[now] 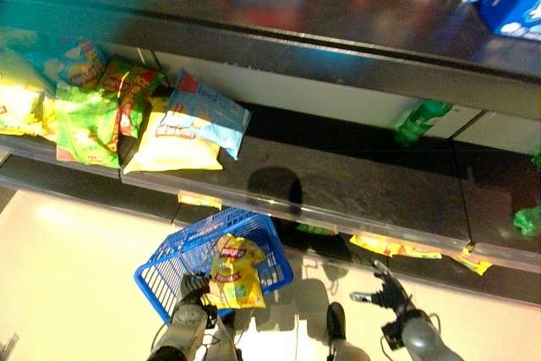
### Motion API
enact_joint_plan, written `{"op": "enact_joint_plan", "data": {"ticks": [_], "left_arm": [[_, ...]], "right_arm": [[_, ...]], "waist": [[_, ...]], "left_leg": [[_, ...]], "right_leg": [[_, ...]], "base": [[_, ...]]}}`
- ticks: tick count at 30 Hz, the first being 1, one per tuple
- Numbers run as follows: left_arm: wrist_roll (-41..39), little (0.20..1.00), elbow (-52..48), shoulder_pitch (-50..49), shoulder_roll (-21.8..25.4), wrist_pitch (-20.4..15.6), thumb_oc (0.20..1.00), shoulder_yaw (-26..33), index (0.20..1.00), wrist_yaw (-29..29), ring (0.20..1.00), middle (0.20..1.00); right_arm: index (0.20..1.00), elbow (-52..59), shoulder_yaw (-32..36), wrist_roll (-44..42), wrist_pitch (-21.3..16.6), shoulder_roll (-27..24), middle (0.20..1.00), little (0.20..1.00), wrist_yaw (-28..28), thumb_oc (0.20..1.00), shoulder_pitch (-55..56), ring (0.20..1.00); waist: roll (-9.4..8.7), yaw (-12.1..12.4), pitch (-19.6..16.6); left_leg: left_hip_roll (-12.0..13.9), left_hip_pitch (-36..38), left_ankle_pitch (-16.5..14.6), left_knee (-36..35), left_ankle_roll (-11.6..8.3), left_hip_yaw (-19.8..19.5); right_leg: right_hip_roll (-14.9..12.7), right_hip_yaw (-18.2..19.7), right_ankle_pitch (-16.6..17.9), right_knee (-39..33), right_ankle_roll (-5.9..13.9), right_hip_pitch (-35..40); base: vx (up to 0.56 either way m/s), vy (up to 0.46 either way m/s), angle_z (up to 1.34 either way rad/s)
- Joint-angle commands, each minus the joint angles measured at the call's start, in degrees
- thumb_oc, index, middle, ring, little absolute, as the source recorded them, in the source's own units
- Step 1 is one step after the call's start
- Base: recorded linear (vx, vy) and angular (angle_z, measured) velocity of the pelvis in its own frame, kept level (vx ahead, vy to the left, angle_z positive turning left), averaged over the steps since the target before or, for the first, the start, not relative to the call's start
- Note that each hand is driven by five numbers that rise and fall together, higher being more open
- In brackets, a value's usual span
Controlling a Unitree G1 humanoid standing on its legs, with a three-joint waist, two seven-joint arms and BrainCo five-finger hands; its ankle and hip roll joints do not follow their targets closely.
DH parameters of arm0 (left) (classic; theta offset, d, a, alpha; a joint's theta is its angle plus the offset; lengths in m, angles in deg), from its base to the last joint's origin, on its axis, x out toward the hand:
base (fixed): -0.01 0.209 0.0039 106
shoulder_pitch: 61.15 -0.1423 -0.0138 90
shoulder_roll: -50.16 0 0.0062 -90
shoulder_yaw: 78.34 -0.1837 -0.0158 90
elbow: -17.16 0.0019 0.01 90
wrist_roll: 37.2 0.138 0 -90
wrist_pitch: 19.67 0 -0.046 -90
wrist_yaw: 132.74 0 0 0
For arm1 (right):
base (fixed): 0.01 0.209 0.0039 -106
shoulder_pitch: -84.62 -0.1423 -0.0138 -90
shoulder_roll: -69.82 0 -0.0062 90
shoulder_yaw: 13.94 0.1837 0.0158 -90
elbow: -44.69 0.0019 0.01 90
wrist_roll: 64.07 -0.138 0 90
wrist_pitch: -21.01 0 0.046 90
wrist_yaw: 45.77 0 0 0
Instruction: Pick up the snacks into the basket
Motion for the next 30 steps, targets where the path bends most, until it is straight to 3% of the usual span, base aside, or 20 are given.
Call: {"op": "enact_joint_plan", "data": {"ticks": [1,7,10,14,18,19,20,23,24,26,27,30], "left_arm": [[7.72,0.2,4.73,-4.11,2.36,1.94,0.2,-1.14,0.2,-0.68,0.2,0.2],[8.32,0.2,8.02,-7.46,1.98,0.96,0.2,-0.8,0.2,-1.83,0.2,0.2],[8.19,0.2,7.97,-7.83,1.61,0.55,0.2,-0.69,0.2,-1.36,0.2,0.2],[5.09,0.2,8.72,-6.82,-0.68,-0.28,0.2,0.11,0.2,-0.34,0.2,0.2],[5.38,0.2,8.91,-6.67,-2.49,-0.25,0.2,-0.2,0.2,0.09,0.2,0.2],[5.59,0.2,8.96,-7.37,-3.84,-0.29,0.2,-0.24,0.2,0.44,0.2,0.2],[5.83,0.2,8.77,-7.79,-4.37,-0.18,0.2,-0.39,0.2,0.57,0.2,0.2],[5.32,0.2,8.12,-8.98,-4.92,-0.03,0.2,0.69,0.2,0.64,0.2,0.2],[5.44,0.2,8.02,-9.32,-4.96,0.07,0.2,1.04,0.2,0.84,0.2,0.2],[5.56,0.2,7.87,-9.3,-4.84,0.16,0.2,1.2,0.2,0.99,0.2,0.2],[7.43,0.2,7.94,-9.53,-4.13,0.65,0.2,1.11,0.2,1.31,0.2,0.2],[10.63,0.2,9.05,-9.14,-2.2,1.91,0.2,1.14,0.2,0.81,0.2,0.2]], "right_arm": [[1.0,-1.95,3.22,-0.73,-0.43,-0.05,1.0,1.0,-1.02,1.0,0.32,1.0],[1.0,-31.71,8.66,-4.79,1.77,4.5,1.0,1.0,-4.85,1.0,-2.64,1.0],[1.0,-34.42,9.04,-5.2,1.71,5.04,1.0,1.0,-5.4,1.0,-2.71,1.0],[1.0,-34.72,9.35,-6.47,1.07,4.93,1.0,1.0,-6.72,1.0,-3.86,1.0],[1.0,-33.14,8.79,-6.49,0.62,4.61,1.0,1.0,-7.15,1.0,-4.71,1.0],[1.0,-30.91,8.13,-6.22,0.22,4.24,1.0,1.0,-7.46,1.0,-4.87,1.0],[1.0,-28.55,7.84,-5.93,-0.1,3.92,1.0,1.0,-7.53,1.0,-4.87,1.0],[1.0,-17.1,8.16,-4.48,-1.11,2.6,1.0,1.0,-7.94,1.0,-3.79,1.0],[1.0,-12.17,9.21,-5.05,-1.74,2.39,1.0,1.0,-8.48,1.0,-2.58,1.0],[1.0,-9.74,9.72,-5.18,-2.11,2.25,1.0,1.0,-8.66,1.0,-1.89,1.0],[1.0,-2.36,11.42,-6.93,-3.24,3.37,1.0,1.0,-8.73,1.0,-0.04,1.0],[1.0,5.1,13.2,-8.67,-4.96,4.58,1.0,1.0,-8.67,1.0,1.91,1.0]], "waist": [[0.86,0.54,-3.12],[3.13,0.2,-7.62],[3.74,0.07,-7.98],[4.1,0.55,-7.68],[3.25,0.38,-8.62],[3.07,0.87,-9.64],[3.15,1.22,-10.34],[3.63,1.25,-11.67],[4.16,1.02,-11.7],[4.22,0.55,-11.63],[3.76,-0.66,-11.95],[1.34,-0.84,-11.39]], "left_leg": [[-2.44,0.51,-6.47,3.32,2.79,1.76],[-0.28,4.32,-5.69,1.45,1.58,2.44],[0.94,4.6,-4.58,1.35,0.75,2.47],[2.23,2.28,0.07,1.74,-1.23,1.76],[-0.71,2.45,-3.72,3.36,0.72,2.01],[-5.61,3.35,-7.85,5.0,2.72,-0.48],[-8.83,4.12,-9.87,5.52,4.02,-1.54],[-15.67,5.37,-13.24,6.72,6.79,-3.12],[-16.81,6.17,-13.33,6.58,7.26,-3.54],[-16.35,6.42,-13.07,6.07,7.73,-3.22],[-14.5,7.27,-11.37,3.85,7.39,-2.86],[-12.8,8.19,-10.07,0.61,7.86,-2.33]], "right_leg": [[3.08,-0.63,-0.91,6.17,-1.76,-7.25],[5.71,-0.09,-3.57,6.73,-3.01,-4.48],[7.03,-0.04,-4.15,6.69,-3.9,-3.8],[8.05,-0.9,-3.41,3.28,-5.15,-2.66],[7.92,-1.39,-1.92,1.58,-5.16,-2.98],[8.26,-0.44,-0.8,-0.05,-5.02,-2.51],[8.78,0.13,-0.32,-0.83,-5.0,-2.17],[11.01,1.36,0.55,-1.17,-5.16,-2.69],[11.99,1.67,0.85,-0.86,-5.28,-2.82],[12.49,1.69,1.09,-0.47,-5.2,-3.23],[12.64,1.27,1.68,1.25,-4.39,-4.73],[13.62,0.27,1.69,8.8,-2.45,-9.29]], "base": [[0.08,-0.031,-0.25],[0.06,-0.092,-0.13],[-0.03,-0.172,-0.06],[-0.09,-0.16,-0.03],[-0.08,-0.128,0.05],[0.0,-0.101,-0.03],[0.0,-0.121,-0.27],[-0.05,-0.053,-0.46],[-0.1,-0.01,-0.34],[-0.07,0.015,0.0],[-0.06,0.028,0.12],[-0.12,-0.02,0.12]]}}
